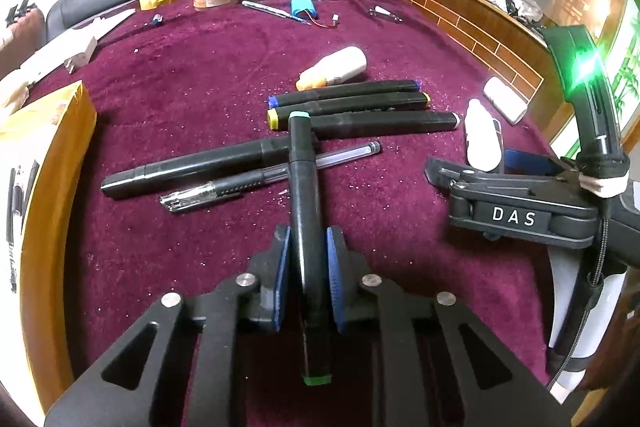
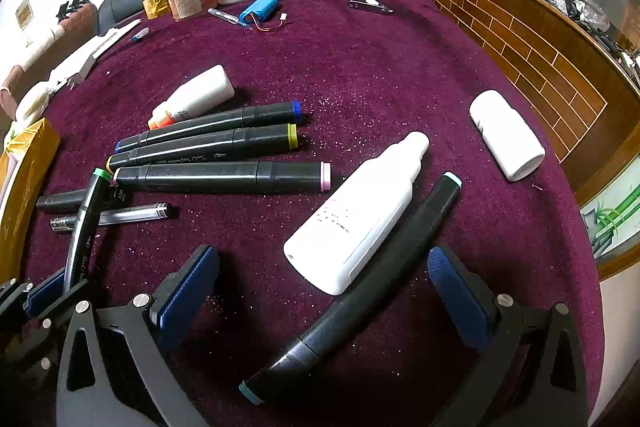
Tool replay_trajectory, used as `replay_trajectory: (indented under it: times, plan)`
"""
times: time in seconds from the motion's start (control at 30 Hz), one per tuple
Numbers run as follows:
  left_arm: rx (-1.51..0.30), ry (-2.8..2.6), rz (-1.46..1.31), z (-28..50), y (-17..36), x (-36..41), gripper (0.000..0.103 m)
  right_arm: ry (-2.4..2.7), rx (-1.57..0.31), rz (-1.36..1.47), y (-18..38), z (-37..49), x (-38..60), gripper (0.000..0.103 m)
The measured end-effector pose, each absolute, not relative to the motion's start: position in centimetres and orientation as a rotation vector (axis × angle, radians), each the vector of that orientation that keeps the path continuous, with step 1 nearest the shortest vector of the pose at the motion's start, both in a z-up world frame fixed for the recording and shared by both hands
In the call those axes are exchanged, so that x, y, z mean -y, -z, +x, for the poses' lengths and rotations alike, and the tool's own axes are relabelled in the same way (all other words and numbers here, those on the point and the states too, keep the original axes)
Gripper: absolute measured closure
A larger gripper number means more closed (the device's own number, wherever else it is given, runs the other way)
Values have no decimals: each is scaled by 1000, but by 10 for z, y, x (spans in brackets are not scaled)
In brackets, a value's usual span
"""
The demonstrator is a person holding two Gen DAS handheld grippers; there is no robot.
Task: Organize rigid objects
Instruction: 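Grasp a green-capped black marker from the pile with the left tool, then grasp a blue-capped black marker with the right tool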
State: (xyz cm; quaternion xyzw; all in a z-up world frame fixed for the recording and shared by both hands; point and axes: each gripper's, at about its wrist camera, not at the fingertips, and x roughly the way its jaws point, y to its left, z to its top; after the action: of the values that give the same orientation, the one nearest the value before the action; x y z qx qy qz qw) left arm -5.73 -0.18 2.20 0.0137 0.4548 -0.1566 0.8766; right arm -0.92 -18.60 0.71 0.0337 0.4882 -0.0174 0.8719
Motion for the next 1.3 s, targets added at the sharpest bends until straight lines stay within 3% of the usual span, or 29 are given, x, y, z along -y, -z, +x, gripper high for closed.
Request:
replay_trajectory:
  times: [0.27,0.87,1.1,1.17,1.2,1.23,1.3]
  plan:
    - [-970,393,-154,-64,-25,-23,91,37,-1021,71,-7,-10,186,1]
    - [-821,504,-401,-108,-63,-93,91,33,-1020,79,-6,-9,183,1]
    - [-822,514,-427,-113,-59,-104,91,26,-1131,71,-2,8,186,1]
    - [-818,521,-429,-115,-61,-104,91,26,-1154,88,-6,10,190,14]
    - [-815,525,-428,-117,-62,-104,91,30,-1139,102,-11,6,193,38]
    - [-811,527,-428,-119,-62,-105,91,17,-1122,130,-18,1,197,47]
    - [-806,537,-427,-121,-63,-105,91,-28,-1065,195,-39,-15,207,47]
